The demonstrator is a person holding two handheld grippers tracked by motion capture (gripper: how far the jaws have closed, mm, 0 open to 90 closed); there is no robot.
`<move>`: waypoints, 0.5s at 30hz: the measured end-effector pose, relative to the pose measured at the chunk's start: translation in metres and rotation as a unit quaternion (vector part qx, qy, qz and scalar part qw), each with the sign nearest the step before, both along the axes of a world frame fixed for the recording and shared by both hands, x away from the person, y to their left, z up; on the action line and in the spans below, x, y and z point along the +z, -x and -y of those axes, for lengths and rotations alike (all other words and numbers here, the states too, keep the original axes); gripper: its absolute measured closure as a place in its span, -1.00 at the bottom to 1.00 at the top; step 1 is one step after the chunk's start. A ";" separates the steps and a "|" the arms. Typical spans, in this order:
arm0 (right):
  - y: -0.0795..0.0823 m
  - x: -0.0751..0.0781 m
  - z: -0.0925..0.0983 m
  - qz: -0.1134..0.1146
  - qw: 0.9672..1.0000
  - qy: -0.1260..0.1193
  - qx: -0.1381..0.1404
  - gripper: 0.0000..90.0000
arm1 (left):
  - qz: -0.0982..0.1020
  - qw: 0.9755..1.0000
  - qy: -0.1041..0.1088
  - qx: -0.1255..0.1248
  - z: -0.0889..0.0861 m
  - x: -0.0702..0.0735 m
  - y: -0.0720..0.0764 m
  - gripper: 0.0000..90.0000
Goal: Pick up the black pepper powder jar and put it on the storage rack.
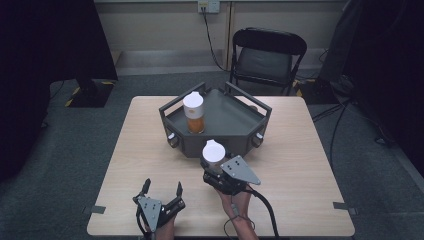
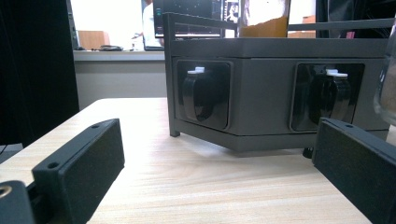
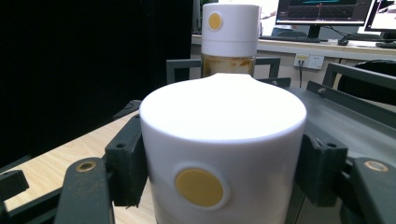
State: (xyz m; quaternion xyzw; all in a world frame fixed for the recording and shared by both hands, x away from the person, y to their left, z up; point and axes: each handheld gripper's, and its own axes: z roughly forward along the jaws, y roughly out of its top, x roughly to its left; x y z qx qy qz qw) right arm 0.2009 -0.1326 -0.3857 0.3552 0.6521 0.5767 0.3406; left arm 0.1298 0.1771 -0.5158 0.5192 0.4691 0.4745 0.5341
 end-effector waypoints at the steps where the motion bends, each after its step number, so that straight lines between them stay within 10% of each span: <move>1: 0.000 0.001 0.000 0.000 1.000 -0.001 0.000 -0.34 | 0.000 1.000 0.000 0.000 0.000 0.000 0.000 -0.96; 15: -0.006 0.015 0.005 0.006 1.000 -0.003 -0.001 -0.34 | 0.000 1.000 0.000 0.000 0.000 0.000 0.000 -0.96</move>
